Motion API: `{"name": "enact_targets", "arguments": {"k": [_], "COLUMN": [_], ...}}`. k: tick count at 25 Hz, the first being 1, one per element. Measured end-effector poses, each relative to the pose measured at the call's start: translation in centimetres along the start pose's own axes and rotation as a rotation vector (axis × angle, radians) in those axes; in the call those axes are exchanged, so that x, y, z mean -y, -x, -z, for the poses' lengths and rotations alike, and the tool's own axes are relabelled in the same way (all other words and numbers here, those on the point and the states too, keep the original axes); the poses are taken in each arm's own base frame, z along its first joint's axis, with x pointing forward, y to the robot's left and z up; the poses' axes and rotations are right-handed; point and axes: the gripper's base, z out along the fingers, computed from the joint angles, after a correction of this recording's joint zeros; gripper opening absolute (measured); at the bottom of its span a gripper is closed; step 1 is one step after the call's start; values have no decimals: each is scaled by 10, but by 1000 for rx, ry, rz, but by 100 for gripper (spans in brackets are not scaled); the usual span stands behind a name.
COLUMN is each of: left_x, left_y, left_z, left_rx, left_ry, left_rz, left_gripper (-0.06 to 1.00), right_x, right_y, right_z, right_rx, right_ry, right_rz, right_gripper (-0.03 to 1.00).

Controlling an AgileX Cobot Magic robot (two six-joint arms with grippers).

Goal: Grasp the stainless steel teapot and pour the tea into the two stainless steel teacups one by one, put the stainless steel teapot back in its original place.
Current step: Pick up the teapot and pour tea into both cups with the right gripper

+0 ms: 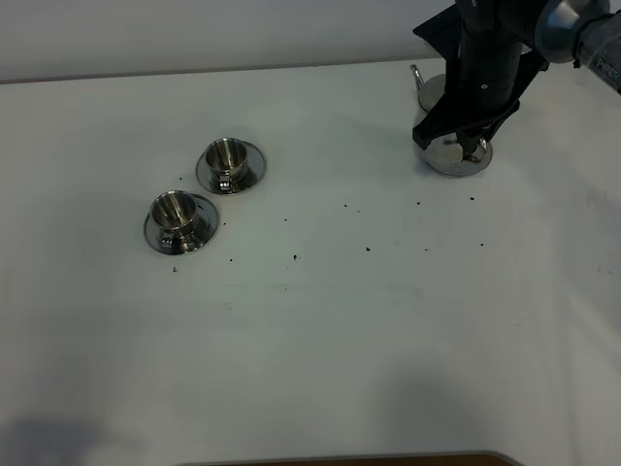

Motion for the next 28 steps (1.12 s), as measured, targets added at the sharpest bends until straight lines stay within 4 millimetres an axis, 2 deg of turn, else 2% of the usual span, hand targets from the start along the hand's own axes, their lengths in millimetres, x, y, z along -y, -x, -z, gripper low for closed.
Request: {"name": "enact_targets", "arguments": {"k": [11,28], "left_x": [0,0], "left_y": [0,0], "left_z": [0,0], "left_rx": [0,0], "left_ry": [0,0], "left_rz": [0,0], "left_gripper": [59,59], "right_x": [1,0], "right_y": [0,8], "right_z": [0,0], "right_rx": [-3,86], "right_ry": [-12,-7], "right_rz": [152,153], "right_gripper": [19,19]}}
